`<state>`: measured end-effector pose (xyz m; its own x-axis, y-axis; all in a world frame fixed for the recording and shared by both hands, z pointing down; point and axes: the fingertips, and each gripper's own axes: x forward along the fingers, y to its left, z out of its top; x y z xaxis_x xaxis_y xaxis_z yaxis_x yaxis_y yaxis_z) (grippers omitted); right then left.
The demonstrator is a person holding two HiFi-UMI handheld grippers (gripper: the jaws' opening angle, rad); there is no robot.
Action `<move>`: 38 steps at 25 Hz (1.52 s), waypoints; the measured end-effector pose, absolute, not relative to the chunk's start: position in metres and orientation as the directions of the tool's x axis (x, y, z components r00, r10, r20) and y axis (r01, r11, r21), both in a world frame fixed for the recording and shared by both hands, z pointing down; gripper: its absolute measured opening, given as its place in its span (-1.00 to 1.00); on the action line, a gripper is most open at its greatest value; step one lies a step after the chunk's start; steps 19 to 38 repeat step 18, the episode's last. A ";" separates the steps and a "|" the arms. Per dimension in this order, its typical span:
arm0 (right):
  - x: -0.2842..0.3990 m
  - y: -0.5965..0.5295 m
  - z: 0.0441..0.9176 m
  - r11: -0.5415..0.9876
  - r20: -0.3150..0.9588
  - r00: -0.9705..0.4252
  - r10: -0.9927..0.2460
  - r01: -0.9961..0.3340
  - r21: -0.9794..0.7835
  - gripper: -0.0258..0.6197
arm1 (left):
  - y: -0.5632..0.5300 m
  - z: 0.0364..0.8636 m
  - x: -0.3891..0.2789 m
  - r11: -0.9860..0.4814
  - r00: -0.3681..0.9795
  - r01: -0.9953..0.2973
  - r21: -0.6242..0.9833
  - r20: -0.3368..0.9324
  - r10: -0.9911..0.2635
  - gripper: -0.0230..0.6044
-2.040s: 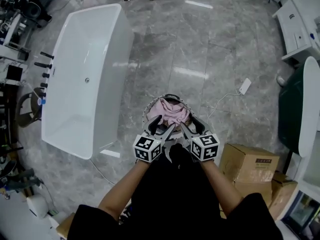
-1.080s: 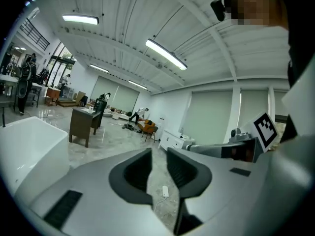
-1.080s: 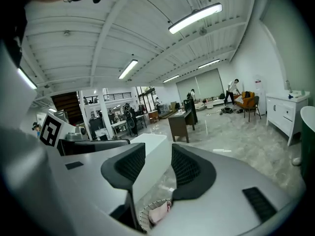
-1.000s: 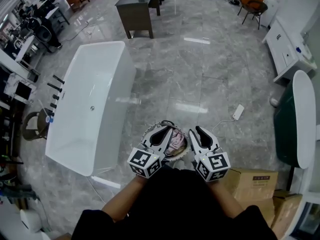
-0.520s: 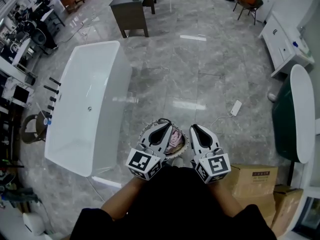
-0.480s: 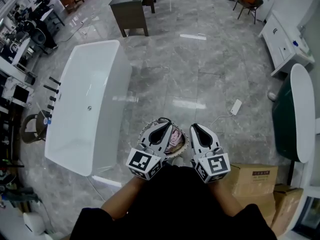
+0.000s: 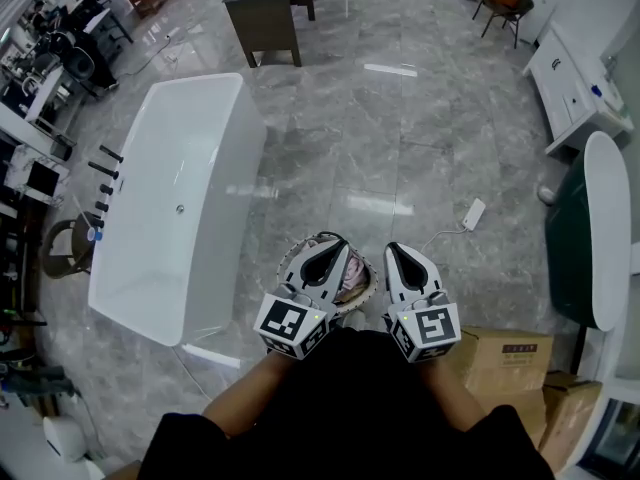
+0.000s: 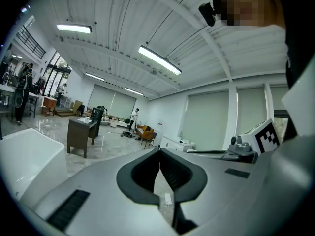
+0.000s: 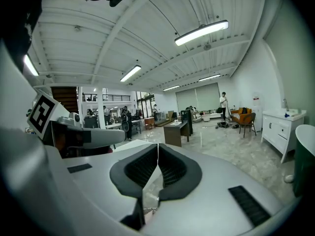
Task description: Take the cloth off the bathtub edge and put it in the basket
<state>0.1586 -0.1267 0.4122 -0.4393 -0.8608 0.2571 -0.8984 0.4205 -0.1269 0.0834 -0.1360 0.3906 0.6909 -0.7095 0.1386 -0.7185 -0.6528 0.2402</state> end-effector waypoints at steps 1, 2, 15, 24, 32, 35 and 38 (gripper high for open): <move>0.157 -0.127 0.410 0.421 0.255 -0.438 -0.862 -0.899 -0.123 -0.82 | -0.137 0.389 0.082 -0.651 0.689 -0.721 0.237 0.138 -0.712 -0.88; 0.156 -0.128 0.409 0.421 0.254 -0.437 -0.863 -0.899 -0.120 -0.82 | -0.137 0.388 0.080 -0.650 0.686 -0.723 0.234 0.137 -0.715 -0.88; 0.152 -0.115 0.412 0.417 0.246 -0.436 -0.865 -0.900 -0.128 -0.83 | -0.125 0.388 0.077 -0.655 0.692 -0.718 0.235 0.140 -0.709 -0.88; 0.150 -0.113 0.411 0.418 0.241 -0.438 -0.866 -0.899 -0.132 -0.83 | -0.122 0.384 0.076 -0.660 0.696 -0.714 0.233 0.134 -0.706 -0.88; 0.150 -0.113 0.411 0.418 0.241 -0.438 -0.866 -0.899 -0.132 -0.83 | -0.122 0.384 0.076 -0.660 0.696 -0.714 0.233 0.134 -0.706 -0.88; 0.150 -0.113 0.411 0.418 0.241 -0.438 -0.866 -0.899 -0.132 -0.83 | -0.122 0.384 0.076 -0.660 0.696 -0.714 0.233 0.134 -0.706 -0.88; 0.150 -0.113 0.411 0.418 0.241 -0.438 -0.866 -0.899 -0.132 -0.83 | -0.122 0.384 0.076 -0.660 0.696 -0.714 0.233 0.134 -0.706 -0.88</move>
